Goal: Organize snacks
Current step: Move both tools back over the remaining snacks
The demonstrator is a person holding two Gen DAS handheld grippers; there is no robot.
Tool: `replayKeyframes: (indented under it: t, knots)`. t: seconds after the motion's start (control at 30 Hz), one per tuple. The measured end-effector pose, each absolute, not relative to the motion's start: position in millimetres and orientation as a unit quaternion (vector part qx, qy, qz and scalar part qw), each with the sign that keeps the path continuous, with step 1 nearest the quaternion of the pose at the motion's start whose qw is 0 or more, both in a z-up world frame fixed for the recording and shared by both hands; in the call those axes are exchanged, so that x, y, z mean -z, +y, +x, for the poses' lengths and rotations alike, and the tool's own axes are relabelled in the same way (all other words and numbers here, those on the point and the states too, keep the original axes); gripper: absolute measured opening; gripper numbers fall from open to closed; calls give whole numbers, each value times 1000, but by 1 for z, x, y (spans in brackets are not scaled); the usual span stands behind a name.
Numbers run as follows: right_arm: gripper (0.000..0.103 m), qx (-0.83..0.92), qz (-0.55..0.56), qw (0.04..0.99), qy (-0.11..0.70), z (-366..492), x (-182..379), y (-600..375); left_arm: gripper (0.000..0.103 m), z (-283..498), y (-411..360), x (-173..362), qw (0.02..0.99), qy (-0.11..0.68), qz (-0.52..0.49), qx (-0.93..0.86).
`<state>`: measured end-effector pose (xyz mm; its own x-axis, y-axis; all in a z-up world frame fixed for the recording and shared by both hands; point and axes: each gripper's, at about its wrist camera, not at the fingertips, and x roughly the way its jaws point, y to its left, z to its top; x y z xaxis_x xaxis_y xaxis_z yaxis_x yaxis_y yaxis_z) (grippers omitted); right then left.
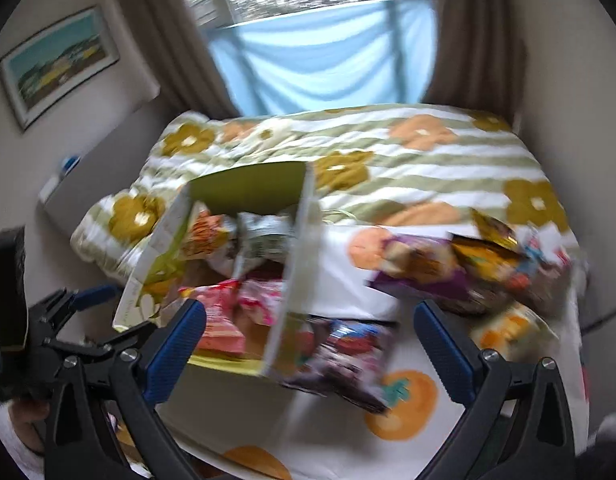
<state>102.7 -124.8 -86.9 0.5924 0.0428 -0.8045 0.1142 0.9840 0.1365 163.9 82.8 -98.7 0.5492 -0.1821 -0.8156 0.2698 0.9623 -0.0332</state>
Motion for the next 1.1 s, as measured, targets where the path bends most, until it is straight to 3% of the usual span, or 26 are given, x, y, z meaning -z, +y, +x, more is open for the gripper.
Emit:
replayKeyframes:
  t: [0.33, 0.63, 1.1]
  knots:
    - [103, 62, 94, 874, 472, 40, 88, -221, 97, 142, -44, 109, 867, 466, 93, 153]
    - [103, 61, 97, 854, 508, 6, 121, -283, 97, 161, -143, 167, 847, 496, 174, 77]
    - [103, 25, 113, 811, 574, 10, 189, -317, 97, 227, -141, 260, 791, 587, 159, -60]
